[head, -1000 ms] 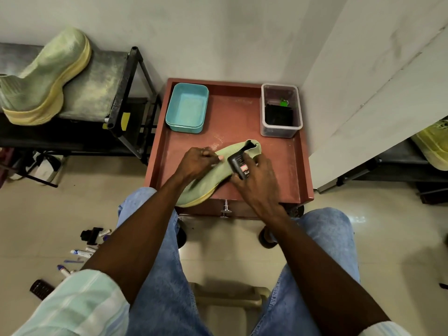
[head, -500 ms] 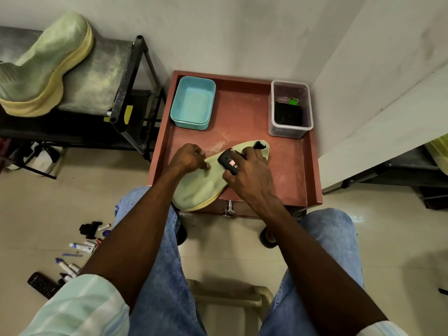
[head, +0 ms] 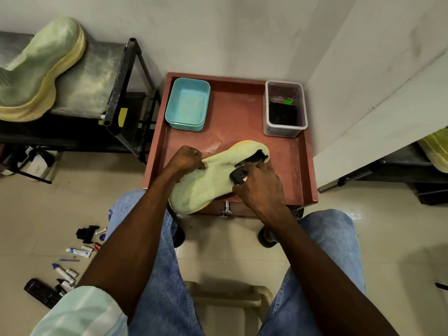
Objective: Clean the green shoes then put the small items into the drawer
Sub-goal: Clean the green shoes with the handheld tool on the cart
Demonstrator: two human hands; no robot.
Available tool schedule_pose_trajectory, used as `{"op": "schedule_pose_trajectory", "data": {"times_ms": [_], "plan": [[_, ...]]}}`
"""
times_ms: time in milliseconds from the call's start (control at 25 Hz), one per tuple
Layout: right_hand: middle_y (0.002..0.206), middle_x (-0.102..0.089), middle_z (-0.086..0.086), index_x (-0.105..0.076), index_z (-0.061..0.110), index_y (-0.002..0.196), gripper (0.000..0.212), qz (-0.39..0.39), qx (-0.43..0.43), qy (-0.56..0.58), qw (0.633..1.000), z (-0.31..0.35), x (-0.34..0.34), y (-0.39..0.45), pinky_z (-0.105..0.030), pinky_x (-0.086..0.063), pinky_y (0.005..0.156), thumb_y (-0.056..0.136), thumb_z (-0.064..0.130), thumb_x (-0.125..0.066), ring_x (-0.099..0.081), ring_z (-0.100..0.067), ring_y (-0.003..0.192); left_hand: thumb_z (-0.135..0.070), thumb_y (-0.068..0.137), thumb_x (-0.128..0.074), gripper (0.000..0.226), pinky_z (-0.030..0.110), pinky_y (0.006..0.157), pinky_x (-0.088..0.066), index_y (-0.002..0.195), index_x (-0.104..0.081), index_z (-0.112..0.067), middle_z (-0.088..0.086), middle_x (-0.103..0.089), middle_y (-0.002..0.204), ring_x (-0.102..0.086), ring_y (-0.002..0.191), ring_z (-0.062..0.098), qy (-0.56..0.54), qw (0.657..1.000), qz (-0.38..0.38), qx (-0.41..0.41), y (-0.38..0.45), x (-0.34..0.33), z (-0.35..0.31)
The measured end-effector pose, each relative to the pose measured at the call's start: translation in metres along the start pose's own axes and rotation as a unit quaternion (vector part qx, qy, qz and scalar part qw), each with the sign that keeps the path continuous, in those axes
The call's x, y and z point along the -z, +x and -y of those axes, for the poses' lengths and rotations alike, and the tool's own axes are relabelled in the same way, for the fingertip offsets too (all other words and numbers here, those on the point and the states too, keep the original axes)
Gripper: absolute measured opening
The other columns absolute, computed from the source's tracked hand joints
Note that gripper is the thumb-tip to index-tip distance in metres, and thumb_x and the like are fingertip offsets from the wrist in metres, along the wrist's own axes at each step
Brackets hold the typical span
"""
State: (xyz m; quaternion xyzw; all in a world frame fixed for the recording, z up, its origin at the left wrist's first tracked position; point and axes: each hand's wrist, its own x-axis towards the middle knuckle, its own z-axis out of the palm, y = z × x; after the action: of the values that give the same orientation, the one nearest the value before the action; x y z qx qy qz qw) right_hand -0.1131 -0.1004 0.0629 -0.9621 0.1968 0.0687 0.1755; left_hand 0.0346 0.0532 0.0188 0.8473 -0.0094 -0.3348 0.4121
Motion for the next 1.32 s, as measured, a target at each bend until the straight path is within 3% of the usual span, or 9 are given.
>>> {"op": "schedule_pose_trajectory", "data": {"times_ms": [120,240,320,480,680,920,1080,1240,1320], "plan": [[0.126,-0.057,-0.010,-0.055,0.020,0.128,0.057,0.009,-0.008,0.013,1.000,0.000,0.001,0.000,-0.040,-0.047,0.090,0.077,0.042,-0.067,-0.054,-0.029,0.112,-0.004,0.072,-0.079,0.036,0.041,0.084,-0.053,0.104,-0.067,0.006,0.015,-0.069,0.095,-0.062,0.085,0.025,-0.034,0.998,0.046,0.009,0.000,0.006,0.001],[0.114,-0.061,-0.008,-0.062,0.021,0.122,0.053,-0.090,-0.023,0.089,0.992,0.008,0.009,0.006,-0.040,-0.050,0.084,0.074,0.043,-0.066,-0.056,-0.027,0.103,-0.008,0.067,-0.084,0.041,0.041,0.078,-0.053,0.100,-0.066,0.009,0.016,-0.068,0.088,-0.060,0.078,0.023,-0.040,0.998,0.042,0.007,-0.001,0.004,0.002],[0.112,-0.061,-0.011,-0.062,0.017,0.124,0.052,-0.150,0.005,0.119,0.981,0.021,0.006,0.013,-0.041,-0.048,0.085,0.076,0.038,-0.067,-0.054,-0.028,0.102,-0.008,0.065,-0.083,0.037,0.037,0.070,-0.049,0.093,-0.067,0.010,0.015,-0.066,0.079,-0.057,0.073,0.021,-0.033,0.999,0.025,-0.021,-0.002,0.000,0.000],[0.103,-0.061,-0.016,-0.063,0.011,0.122,0.052,-0.143,0.077,0.042,0.986,0.030,-0.016,0.029,-0.042,-0.048,0.081,0.078,0.039,-0.067,-0.056,-0.033,0.095,-0.006,0.070,-0.078,0.013,0.040,0.071,-0.053,0.082,-0.074,-0.008,0.014,-0.072,0.083,-0.059,0.070,0.018,0.012,0.998,-0.029,-0.051,-0.009,-0.005,-0.004],[0.105,-0.054,-0.012,-0.057,0.015,0.124,0.054,-0.204,-0.059,0.025,0.977,-0.010,-0.002,0.044,-0.043,-0.050,0.080,0.082,0.049,-0.054,-0.051,-0.027,0.095,-0.010,0.072,-0.081,0.024,0.030,0.072,-0.053,0.095,-0.074,-0.009,0.005,-0.072,0.086,-0.062,0.076,0.015,0.048,0.991,-0.067,-0.105,-0.019,-0.011,-0.007],[0.108,-0.061,-0.015,-0.062,0.016,0.123,0.053,-0.133,0.064,0.039,0.988,0.022,-0.012,0.029,-0.040,-0.044,0.082,0.079,0.046,-0.065,-0.054,-0.032,0.100,-0.009,0.074,-0.077,0.018,0.032,0.069,-0.054,0.092,-0.075,-0.010,0.006,-0.072,0.084,-0.066,0.077,0.021,0.067,0.983,-0.113,-0.131,-0.029,-0.013,-0.005],[0.112,-0.058,-0.011,-0.057,0.022,0.123,0.051,-0.185,-0.048,0.047,0.980,-0.011,0.005,0.038,-0.040,-0.048,0.082,0.081,0.051,-0.057,-0.051,-0.027,0.100,-0.008,0.072,-0.080,0.025,0.027,0.068,-0.052,0.096,-0.075,-0.009,0.006,-0.073,0.087,-0.066,0.076,0.019,0.068,0.982,-0.116,-0.129,-0.034,-0.011,-0.003],[0.114,-0.056,-0.014,-0.058,0.018,0.127,0.055,-0.110,0.078,0.080,0.988,0.030,-0.016,0.020,-0.040,-0.045,0.085,0.080,0.043,-0.066,-0.051,-0.031,0.107,-0.005,0.074,-0.075,0.016,0.033,0.068,-0.052,0.090,-0.075,-0.009,0.008,-0.072,0.083,-0.065,0.077,0.023,0.076,0.980,-0.118,-0.140,-0.038,-0.012,0.001],[0.116,-0.056,-0.012,-0.057,0.021,0.127,0.053,-0.145,0.035,0.042,0.988,0.007,-0.004,0.030,-0.039,-0.046,0.083,0.082,0.047,-0.060,-0.050,-0.028,0.106,-0.007,0.073,-0.078,0.026,0.026,0.068,-0.048,0.098,-0.074,-0.006,0.008,-0.071,0.089,-0.063,0.079,0.020,0.078,0.979,-0.130,-0.134,-0.037,-0.012,0.003]]}}
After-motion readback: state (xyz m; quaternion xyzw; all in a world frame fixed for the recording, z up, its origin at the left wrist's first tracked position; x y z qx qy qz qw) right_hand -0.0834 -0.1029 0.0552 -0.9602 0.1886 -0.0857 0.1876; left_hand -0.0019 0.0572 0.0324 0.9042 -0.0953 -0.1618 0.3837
